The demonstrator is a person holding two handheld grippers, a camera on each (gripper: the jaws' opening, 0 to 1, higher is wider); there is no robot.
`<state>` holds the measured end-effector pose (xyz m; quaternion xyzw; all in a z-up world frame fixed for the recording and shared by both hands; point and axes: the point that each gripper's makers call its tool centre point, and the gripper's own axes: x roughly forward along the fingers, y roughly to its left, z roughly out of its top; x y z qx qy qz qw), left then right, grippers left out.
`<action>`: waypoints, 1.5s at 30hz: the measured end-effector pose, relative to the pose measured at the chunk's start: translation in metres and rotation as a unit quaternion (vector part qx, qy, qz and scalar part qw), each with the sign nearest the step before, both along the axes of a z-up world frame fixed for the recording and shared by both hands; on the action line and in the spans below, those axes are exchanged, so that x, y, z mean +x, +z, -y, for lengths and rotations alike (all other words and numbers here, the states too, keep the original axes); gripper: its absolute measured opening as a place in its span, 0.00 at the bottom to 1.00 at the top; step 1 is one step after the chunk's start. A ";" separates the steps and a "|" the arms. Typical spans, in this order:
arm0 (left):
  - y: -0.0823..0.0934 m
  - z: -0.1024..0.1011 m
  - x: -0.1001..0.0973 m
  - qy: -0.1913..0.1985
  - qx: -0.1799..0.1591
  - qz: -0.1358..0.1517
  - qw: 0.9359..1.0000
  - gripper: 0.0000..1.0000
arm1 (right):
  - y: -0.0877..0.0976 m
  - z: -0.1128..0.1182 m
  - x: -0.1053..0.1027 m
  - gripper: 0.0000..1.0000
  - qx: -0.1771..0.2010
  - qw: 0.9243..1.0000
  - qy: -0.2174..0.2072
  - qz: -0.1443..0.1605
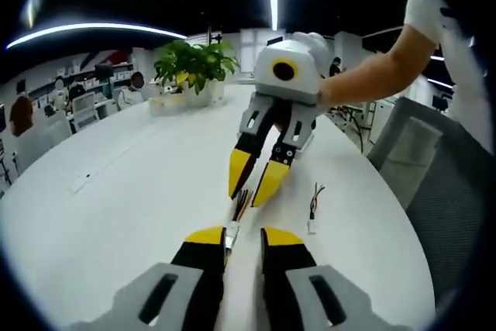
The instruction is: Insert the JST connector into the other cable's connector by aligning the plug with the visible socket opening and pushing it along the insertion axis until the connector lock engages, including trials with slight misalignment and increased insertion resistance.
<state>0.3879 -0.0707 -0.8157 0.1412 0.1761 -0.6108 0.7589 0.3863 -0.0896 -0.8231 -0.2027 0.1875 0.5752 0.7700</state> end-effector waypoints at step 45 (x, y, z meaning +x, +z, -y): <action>-0.001 0.000 -0.055 -0.007 0.004 -0.012 1.000 0.11 | 0.002 0.002 -0.050 0.08 -0.006 1.000 0.001 -0.011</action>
